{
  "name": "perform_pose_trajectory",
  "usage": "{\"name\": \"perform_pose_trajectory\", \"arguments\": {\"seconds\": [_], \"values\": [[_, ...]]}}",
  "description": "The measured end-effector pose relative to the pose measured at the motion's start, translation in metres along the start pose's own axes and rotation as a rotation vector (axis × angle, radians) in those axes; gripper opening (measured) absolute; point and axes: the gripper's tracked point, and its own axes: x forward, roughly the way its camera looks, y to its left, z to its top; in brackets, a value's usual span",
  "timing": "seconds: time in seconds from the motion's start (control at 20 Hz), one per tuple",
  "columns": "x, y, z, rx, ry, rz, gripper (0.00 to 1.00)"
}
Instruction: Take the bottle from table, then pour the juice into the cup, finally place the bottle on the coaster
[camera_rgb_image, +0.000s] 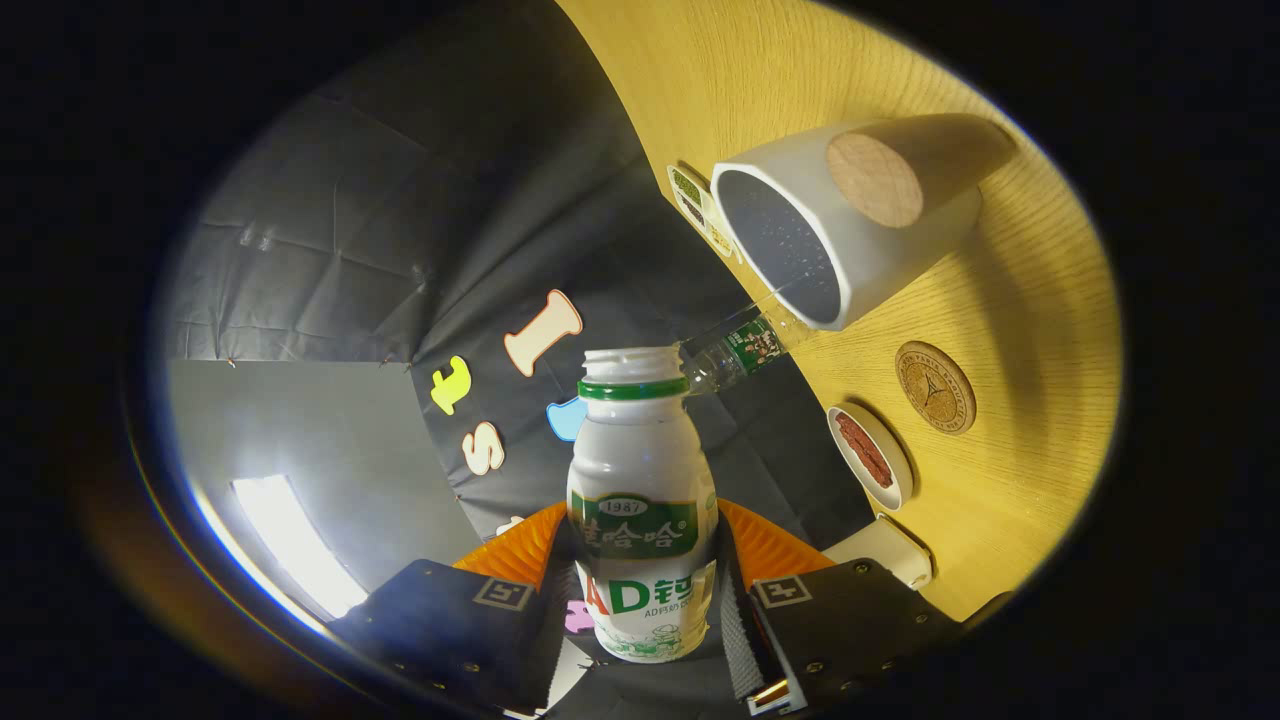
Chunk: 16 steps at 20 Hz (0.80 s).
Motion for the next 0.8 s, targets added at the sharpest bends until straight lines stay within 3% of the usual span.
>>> {"name": "perform_pose_trajectory", "arguments": {"seconds": [0.8], "values": [[-0.004,0.009,0.013,0.141,-0.067,0.009,0.65]]}}
